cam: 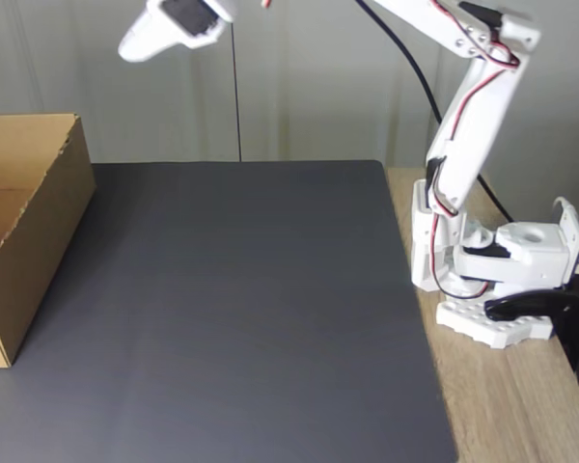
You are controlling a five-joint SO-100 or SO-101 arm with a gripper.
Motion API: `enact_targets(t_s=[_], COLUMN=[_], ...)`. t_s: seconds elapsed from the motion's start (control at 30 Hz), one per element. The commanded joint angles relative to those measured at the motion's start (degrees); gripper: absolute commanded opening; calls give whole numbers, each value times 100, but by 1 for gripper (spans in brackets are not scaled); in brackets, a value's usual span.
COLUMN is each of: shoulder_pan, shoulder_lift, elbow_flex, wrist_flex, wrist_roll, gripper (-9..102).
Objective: Grasp a ball and put it in the box.
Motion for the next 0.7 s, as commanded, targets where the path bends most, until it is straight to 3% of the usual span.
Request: enact_targets(t_s=[0.0, 0.67], shoulder_pan=[9, 149], shoulder_lift=[536, 2654], elbow_flex=[554, 4078], wrist_flex=[-387, -1679], wrist_roll=[0, -360], gripper=[0, 0])
